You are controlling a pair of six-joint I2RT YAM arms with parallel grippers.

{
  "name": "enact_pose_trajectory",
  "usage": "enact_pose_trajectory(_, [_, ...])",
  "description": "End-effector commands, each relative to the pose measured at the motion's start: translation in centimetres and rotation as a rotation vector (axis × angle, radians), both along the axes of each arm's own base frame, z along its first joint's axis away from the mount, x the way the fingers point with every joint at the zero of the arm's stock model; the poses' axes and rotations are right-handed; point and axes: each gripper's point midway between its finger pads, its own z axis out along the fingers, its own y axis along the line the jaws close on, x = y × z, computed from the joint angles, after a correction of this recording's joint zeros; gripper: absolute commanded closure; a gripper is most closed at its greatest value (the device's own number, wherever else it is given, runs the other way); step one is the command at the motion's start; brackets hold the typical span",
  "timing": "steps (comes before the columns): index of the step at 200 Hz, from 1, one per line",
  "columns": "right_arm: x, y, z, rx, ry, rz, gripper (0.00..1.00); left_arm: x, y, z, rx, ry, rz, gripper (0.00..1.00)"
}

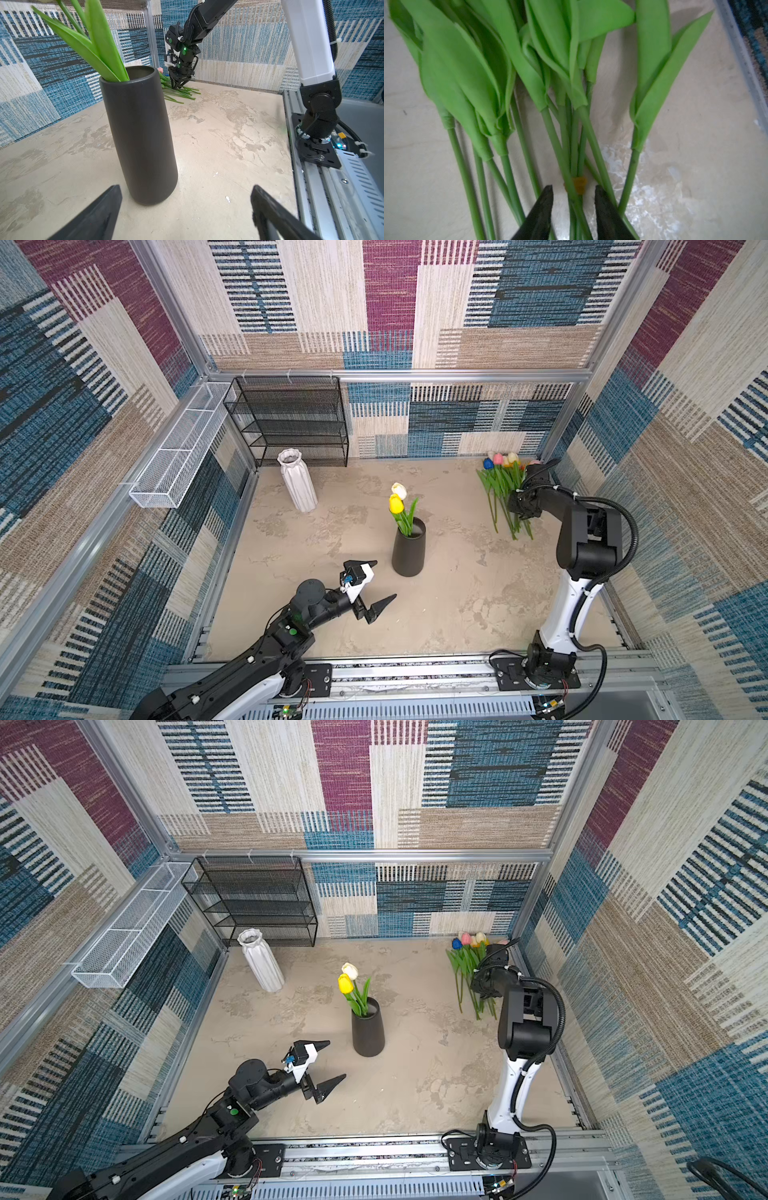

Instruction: Arrange the flowers into the vase

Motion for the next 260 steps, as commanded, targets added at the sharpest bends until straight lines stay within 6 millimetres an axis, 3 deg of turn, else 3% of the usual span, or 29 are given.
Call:
enact_pose_trajectory(1, [0.4,-0.6,-0.5,-0.017,-0.008,-0.022,0.62,0.2,-0.1,0.9,-0.006,-0.031,0.001,0.0])
enact_pose_trajectory(39, [0.6,-0.6,-1.4,-0.015,0.001,-0.025,0.74,0.3,-0.1,1.1,-0.003,-0.039,0.007,0.0])
enact_pose_trajectory(74, [0.6,-0.3,-0.4,-0.004,-0.026,-0.016,0.83,0.4,0.0,1.2,0.0,-0.044,0.014,0.0])
enact_pose_trajectory(182, [-0.5,4.3,7.7,0.101,-0.201,0.085,0.94,1.1,0.8,2.3,-0.015,-0.092,0.082,0.0])
enact_pose_trajectory(260, [-2.1,11.7,15.1,0.227,-0.405,0.26,0.93,1.4,0.9,3.2,-0.03,-0.116,0.091,0.0])
